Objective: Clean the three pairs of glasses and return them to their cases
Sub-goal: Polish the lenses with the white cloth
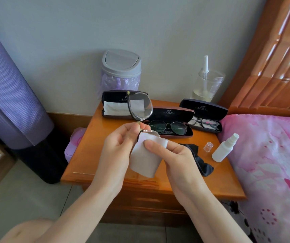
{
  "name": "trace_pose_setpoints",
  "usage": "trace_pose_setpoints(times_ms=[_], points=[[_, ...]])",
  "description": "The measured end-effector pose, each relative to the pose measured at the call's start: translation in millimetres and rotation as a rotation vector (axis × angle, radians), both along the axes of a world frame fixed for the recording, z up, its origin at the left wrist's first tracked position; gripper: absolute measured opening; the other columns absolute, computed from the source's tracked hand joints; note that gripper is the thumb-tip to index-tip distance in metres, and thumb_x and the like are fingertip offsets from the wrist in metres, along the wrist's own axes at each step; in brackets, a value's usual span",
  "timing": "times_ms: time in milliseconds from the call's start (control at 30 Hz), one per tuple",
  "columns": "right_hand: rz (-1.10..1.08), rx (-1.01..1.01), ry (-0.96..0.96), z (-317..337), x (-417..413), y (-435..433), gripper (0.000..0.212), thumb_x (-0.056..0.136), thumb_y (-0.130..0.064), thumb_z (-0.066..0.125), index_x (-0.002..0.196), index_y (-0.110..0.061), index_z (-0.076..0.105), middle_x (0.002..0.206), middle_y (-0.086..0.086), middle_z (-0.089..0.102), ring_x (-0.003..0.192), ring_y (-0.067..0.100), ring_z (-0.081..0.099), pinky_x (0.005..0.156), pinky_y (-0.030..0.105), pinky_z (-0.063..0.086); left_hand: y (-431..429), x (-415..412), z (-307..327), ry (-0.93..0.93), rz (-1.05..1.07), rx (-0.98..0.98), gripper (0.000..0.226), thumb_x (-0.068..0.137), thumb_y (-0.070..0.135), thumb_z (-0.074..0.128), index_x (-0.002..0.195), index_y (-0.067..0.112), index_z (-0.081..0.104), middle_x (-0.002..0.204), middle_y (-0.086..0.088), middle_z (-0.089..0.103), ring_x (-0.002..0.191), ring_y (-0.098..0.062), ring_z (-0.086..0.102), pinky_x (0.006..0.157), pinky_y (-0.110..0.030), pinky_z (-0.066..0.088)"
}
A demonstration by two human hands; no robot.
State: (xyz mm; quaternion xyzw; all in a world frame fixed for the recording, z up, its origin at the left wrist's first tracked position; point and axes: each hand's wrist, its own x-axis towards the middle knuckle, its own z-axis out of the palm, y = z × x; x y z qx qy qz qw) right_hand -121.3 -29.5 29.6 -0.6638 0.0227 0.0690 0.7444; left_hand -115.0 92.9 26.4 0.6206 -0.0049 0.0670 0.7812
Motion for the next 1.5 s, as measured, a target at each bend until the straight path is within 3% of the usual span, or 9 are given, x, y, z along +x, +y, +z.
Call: trace_pose_setpoints(times_ms=[267, 433, 600, 733, 1033, 1167, 1233, 1333, 1500], points=[[-0.021, 0.046, 0.023, 0.7, 1.0, 4.0, 0.041, 0.065, -0.041, 0.070, 0.091, -0.010, 0.074, 0.089, 0.003, 0.073, 0.079, 0.012, 0.067, 0.063, 0.019, 0.052, -5.8, -1.8, -6.4, 0.001, 0.051, 0.116, 0.026, 0.073, 0.049, 0.048, 0.088, 0.033, 0.063, 0.077, 0.021, 0.066, 0.075, 0.003, 0.061, 0.057, -0.013, 0.051], [0.038, -0.073, 0.001, 3.2, -0.3, 1.4, 0.041, 0.068, -0.039, 0.070, 0.095, -0.009, 0.073, 0.089, 0.006, 0.073, 0.072, 0.008, 0.068, 0.060, 0.018, 0.053, -6.0, -2.4, -6.1, 0.040, 0.008, 0.037, 0.024, 0.088, 0.038, 0.048, 0.087, 0.025, 0.068, 0.080, 0.014, 0.071, 0.071, 0.001, 0.064, 0.056, -0.018, 0.053], [0.125, -0.146, -0.017, 3.9, -3.8, -4.1, 0.020, 0.077, -0.025, 0.071, 0.093, -0.013, 0.074, 0.083, 0.000, 0.075, 0.071, 0.007, 0.069, 0.057, 0.015, 0.051, -0.8, 1.3, -4.5, 0.049, 0.007, -0.086, 0.022, 0.078, 0.038, 0.051, 0.084, 0.025, 0.069, 0.084, 0.013, 0.074, 0.085, -0.001, 0.069, 0.070, -0.019, 0.053], [0.187, -0.200, -0.054, 7.3, -4.9, -9.5, 0.003, 0.081, -0.019, 0.070, 0.083, -0.020, 0.073, 0.072, -0.010, 0.073, 0.067, 0.002, 0.068, 0.055, 0.012, 0.049, 2.4, 3.0, -2.1, 0.022, 0.005, -0.108, 0.022, 0.077, 0.036, 0.051, 0.085, 0.023, 0.068, 0.085, 0.013, 0.075, 0.089, 0.000, 0.069, 0.068, -0.014, 0.053], [0.169, -0.139, -0.070, 5.5, -3.1, -8.6, 0.007, 0.081, -0.015, 0.070, 0.087, -0.016, 0.074, 0.075, -0.006, 0.074, 0.069, 0.005, 0.069, 0.057, 0.014, 0.050, 1.8, 5.3, -1.0, -0.020, 0.048, -0.074, 0.020, 0.079, 0.036, 0.051, 0.084, 0.027, 0.068, 0.084, 0.015, 0.074, 0.089, -0.001, 0.069, 0.070, -0.015, 0.054], [0.109, -0.083, -0.048, 2.8, -3.6, -3.0, 0.029, 0.071, -0.029, 0.073, 0.093, -0.010, 0.075, 0.085, 0.003, 0.075, 0.073, 0.008, 0.069, 0.059, 0.016, 0.052, 0.5, 3.6, -3.0, -0.017, 0.067, -0.045, 0.019, 0.077, 0.039, 0.052, 0.083, 0.029, 0.068, 0.088, 0.016, 0.074, 0.096, -0.003, 0.067, 0.081, -0.025, 0.051], [0.082, -0.071, -0.039, 1.6, -3.0, -0.6, 0.035, 0.070, -0.034, 0.076, 0.094, -0.009, 0.074, 0.089, 0.007, 0.074, 0.075, 0.011, 0.069, 0.060, 0.017, 0.052, -1.1, 2.3, -3.3, -0.019, 0.074, 0.000, 0.017, 0.081, 0.038, 0.052, 0.080, 0.030, 0.067, 0.085, 0.019, 0.073, 0.089, 0.000, 0.067, 0.075, -0.024, 0.053], [0.044, 0.016, -0.014, 0.4, -1.3, 2.6, 0.029, 0.072, -0.032, 0.074, 0.090, -0.008, 0.075, 0.086, 0.006, 0.074, 0.076, 0.013, 0.067, 0.062, 0.021, 0.053, -5.0, -0.6, -2.2, -0.043, 0.046, 0.080, 0.018, 0.091, 0.030, 0.049, 0.086, 0.024, 0.066, 0.078, 0.019, 0.070, 0.074, 0.003, 0.065, 0.054, -0.014, 0.050], [-0.033, 0.086, 0.014, -2.6, 0.6, 3.6, 0.040, 0.062, -0.041, 0.071, 0.090, -0.013, 0.076, 0.093, 0.008, 0.073, 0.089, 0.023, 0.067, 0.074, 0.032, 0.056, -8.5, -2.8, -0.5, -0.067, 0.037, 0.158, 0.018, 0.077, 0.043, 0.048, 0.083, 0.033, 0.062, 0.072, 0.024, 0.067, 0.073, 0.007, 0.061, 0.053, -0.008, 0.047]])
